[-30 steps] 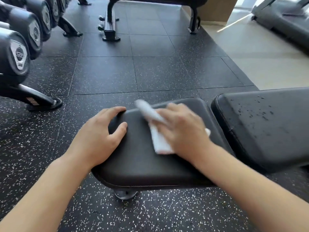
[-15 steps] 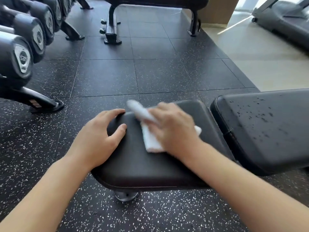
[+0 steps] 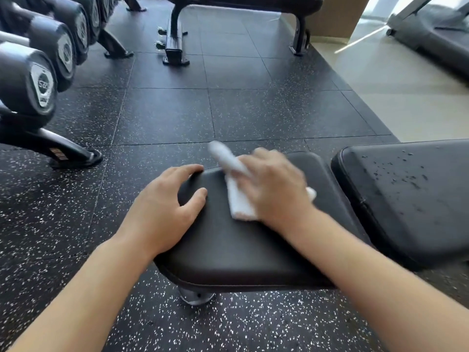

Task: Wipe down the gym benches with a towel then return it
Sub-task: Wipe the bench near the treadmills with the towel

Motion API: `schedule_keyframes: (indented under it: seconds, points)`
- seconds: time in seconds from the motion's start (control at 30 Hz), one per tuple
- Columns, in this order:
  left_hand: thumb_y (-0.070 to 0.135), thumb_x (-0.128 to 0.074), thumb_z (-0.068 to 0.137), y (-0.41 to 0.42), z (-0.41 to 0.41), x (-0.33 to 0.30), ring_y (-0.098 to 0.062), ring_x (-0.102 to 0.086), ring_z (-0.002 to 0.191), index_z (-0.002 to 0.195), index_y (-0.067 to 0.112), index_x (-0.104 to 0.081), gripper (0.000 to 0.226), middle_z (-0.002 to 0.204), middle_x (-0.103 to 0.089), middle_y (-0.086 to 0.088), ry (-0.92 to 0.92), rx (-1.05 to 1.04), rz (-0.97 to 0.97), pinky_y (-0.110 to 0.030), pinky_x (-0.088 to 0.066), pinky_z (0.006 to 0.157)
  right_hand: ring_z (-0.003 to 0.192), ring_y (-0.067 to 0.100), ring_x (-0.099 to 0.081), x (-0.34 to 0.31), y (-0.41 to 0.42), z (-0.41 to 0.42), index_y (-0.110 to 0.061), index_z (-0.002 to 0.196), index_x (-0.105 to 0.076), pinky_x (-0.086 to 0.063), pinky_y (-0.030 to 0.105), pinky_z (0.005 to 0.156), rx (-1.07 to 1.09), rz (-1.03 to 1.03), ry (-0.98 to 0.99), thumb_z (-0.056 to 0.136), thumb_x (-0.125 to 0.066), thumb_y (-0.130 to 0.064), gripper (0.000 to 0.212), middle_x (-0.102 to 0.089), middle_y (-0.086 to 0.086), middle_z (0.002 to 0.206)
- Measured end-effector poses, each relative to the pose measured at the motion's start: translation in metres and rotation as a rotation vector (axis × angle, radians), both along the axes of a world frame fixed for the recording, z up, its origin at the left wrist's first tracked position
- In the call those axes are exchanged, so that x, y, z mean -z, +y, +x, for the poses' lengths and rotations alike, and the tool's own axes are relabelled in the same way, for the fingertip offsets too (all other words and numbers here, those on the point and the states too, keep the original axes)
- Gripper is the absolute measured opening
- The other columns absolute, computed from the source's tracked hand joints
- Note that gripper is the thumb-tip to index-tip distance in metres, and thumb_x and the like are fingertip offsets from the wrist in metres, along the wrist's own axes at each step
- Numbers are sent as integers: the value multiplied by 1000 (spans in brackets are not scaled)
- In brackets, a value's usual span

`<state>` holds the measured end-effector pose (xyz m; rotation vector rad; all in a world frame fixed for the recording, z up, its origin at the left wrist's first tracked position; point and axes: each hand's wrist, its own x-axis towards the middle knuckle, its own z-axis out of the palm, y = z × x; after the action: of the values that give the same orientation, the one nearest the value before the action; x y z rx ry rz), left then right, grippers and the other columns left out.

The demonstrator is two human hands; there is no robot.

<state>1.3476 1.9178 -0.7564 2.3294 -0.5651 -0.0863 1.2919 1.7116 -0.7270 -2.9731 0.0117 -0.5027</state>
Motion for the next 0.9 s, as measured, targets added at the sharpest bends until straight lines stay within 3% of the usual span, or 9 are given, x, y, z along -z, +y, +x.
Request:
schedule_keyframes:
  seconds: [0.07,0.13,0.27,0.33,0.43,0.5,0.6,0.77,0.9]
  points:
    - [48,-58,92,-1,0,-1,-14,-58,117,131,40,-57,40,125,-63,15,-1,6,-7,-39,-46,98,88,19,-56,4,19,-11,-36,115,-69,-48,35,71,-128,78,2,95,-43,-46,34,-56,-7,90]
    - [51,-55,90,-2,-1,-2,-12,-57,119,133,41,-56,44,128,-62,17,1,7,-6,-39,-45,100,90,21,-57,3,-1,-11,-30,104,-72,-47,35,69,-105,111,-30,96,-50,-47,29,-56,-7,88]
    - [48,-58,94,0,-2,-2,-12,-54,127,141,40,-53,48,136,-59,17,4,2,-7,-41,-42,111,92,34,-61,-5,-83,6,-18,86,-66,-47,37,73,369,120,-40,94,-60,-40,23,-55,2,84]
    - [46,-58,94,0,-2,-1,-11,-53,127,141,40,-53,48,136,-58,17,1,-2,-1,-38,-42,110,87,39,-61,-13,-74,7,-19,93,-70,-52,41,74,376,78,-75,94,-58,-30,16,-57,5,81]
    - [46,-59,93,-1,-2,-1,-10,-53,125,141,40,-53,49,136,-59,18,0,-6,16,-35,-41,105,82,33,-59,-11,-31,4,-38,136,-60,-47,35,69,129,-114,-52,90,-51,-27,48,-59,-1,82]
    - [42,-62,93,-1,-1,-1,-13,-54,124,140,39,-54,47,136,-59,15,-6,-2,23,-36,-41,103,86,27,-58,-5,0,-2,-38,124,-67,-42,33,66,-2,-5,-29,91,-58,-34,35,-57,-4,88]
    - [44,-61,92,-2,-1,-1,-12,-54,122,138,40,-54,47,135,-60,14,0,-2,26,-33,-40,98,90,19,-54,5,2,-4,-34,111,-71,-47,35,68,-111,129,13,95,-58,-44,23,-48,-10,86]
    - [45,-56,94,-2,-6,-6,-9,-51,128,143,37,-53,50,139,-56,17,3,21,45,-30,-39,107,90,30,-59,8,-78,27,-26,76,-53,-40,33,69,300,134,-56,95,-57,-42,25,-46,-6,78]
    - [38,-58,94,-2,-6,-8,-12,-51,131,142,30,-55,49,140,-55,14,-30,55,52,-29,-38,110,96,31,-58,6,-55,26,-24,85,-61,-46,37,74,257,124,-20,97,-55,-44,24,-50,-4,86]
